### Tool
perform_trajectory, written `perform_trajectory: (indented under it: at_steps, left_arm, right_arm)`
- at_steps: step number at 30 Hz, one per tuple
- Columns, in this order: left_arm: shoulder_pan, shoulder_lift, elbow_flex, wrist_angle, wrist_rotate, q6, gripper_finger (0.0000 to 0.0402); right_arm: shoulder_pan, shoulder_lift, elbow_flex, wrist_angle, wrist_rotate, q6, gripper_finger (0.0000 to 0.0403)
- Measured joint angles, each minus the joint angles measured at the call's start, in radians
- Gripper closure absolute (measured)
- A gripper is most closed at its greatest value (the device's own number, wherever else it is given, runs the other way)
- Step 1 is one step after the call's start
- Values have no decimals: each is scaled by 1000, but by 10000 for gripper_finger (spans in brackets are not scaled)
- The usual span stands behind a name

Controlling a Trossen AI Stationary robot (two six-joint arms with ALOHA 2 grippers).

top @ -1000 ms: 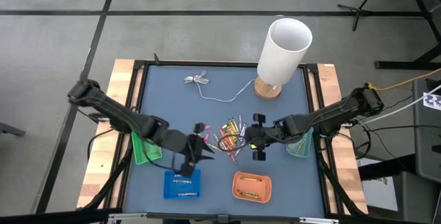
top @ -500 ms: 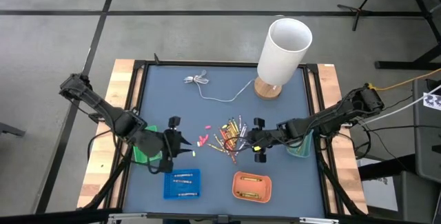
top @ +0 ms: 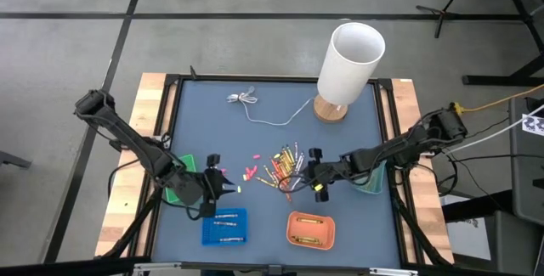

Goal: Sort crayons
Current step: Put the gray crayons into the blue bin

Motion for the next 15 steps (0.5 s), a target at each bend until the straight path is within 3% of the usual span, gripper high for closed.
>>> perform_trajectory:
  at_steps: [7,15]
  left_arm:
    - [4,0,-146,203,28,-43,325]
    - [5,0,-165,252,54,-47,325]
  right_arm:
    - [0,75,0,22,-1,-24,256]
    - [0,117,2,47,-13,-11,256]
